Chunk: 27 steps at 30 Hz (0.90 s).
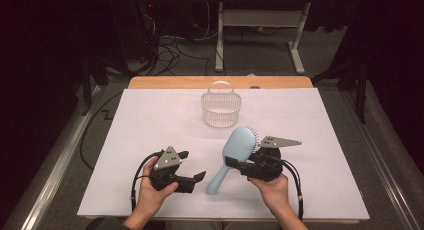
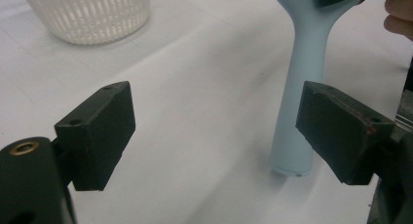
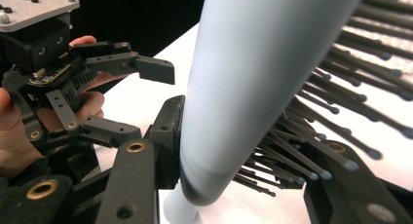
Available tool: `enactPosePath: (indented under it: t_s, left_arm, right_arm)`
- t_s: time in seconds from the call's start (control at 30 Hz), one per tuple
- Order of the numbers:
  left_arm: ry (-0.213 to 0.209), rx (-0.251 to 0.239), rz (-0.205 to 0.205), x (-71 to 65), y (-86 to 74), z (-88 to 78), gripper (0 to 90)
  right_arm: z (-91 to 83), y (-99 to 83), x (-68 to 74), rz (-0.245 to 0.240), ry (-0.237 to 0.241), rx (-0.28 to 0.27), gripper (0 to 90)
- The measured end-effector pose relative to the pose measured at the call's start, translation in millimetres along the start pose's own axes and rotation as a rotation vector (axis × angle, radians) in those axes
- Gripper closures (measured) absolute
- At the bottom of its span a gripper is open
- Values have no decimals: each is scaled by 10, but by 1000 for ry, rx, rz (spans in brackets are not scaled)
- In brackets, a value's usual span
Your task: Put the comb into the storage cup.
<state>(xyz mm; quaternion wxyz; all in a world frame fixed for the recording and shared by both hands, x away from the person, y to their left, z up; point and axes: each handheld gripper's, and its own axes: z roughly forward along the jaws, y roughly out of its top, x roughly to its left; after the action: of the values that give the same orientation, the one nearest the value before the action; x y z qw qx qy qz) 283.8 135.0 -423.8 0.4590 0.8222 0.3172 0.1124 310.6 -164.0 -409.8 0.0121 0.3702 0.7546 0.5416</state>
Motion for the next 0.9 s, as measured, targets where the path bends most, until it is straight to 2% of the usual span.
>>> enactPosePath:
  t_s: [0.37,0.7,0.9]
  left_arm:
    - [43,-16,-47,141,-112,-136,154]
    - [109,-39,-73,258,-233,-255,155]
    - [135,-42,-81,309,-293,-307,156]
  right_arm:
    - [-63,13,-63,16,-22,13,554]
    - [-139,32,-113,29,-35,6,559]
    - [-195,52,-141,33,-50,5,560]
